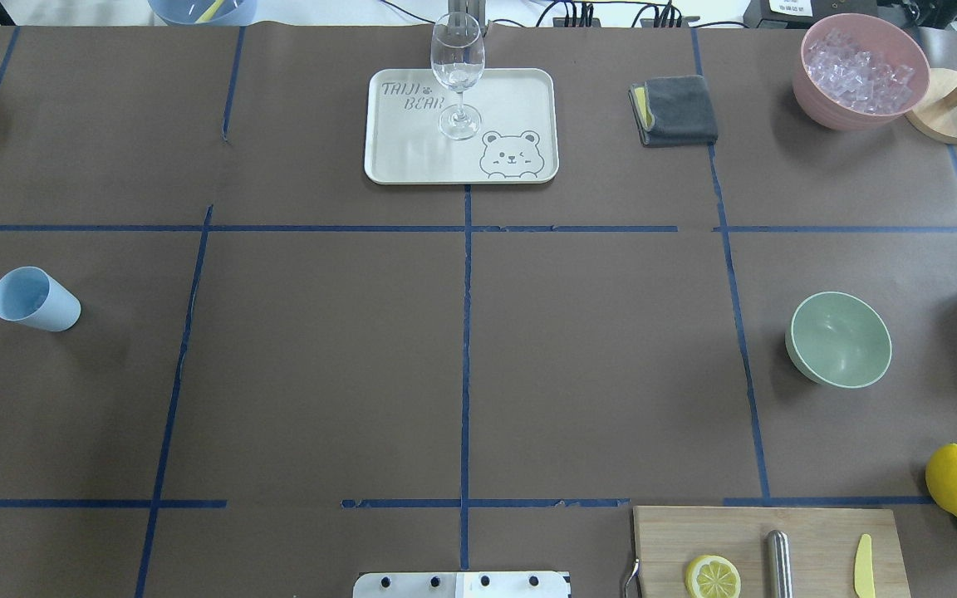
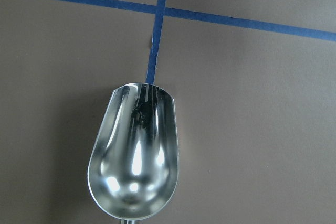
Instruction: Pour ice into bowl
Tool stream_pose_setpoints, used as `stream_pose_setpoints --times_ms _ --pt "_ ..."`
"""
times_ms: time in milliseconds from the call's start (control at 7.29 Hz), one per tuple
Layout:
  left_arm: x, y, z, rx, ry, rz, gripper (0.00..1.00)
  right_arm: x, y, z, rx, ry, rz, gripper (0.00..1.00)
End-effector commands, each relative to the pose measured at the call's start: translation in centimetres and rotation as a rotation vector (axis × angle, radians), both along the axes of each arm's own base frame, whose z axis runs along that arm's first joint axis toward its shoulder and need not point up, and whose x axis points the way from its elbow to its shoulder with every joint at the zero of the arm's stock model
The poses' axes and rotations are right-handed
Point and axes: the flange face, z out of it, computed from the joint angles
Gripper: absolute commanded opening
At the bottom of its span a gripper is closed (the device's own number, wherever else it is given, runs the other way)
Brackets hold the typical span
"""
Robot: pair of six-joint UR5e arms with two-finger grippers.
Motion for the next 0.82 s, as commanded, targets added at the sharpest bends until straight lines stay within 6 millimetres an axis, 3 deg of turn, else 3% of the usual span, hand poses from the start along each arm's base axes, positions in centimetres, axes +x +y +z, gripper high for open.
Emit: stream_pose_setpoints --times_ms 0,686 --pt "0.26 -0.05 -0.05 0.004 -0.003 0.006 1.00 0.00 0.00 -0.01 0.001 0.000 0.000 1.00" --pt "0.24 -0.21 -0.63 0.015 0.003 0.004 1.00 0.00 -0.01 -0.07 0.001 0.000 0.000 1.00"
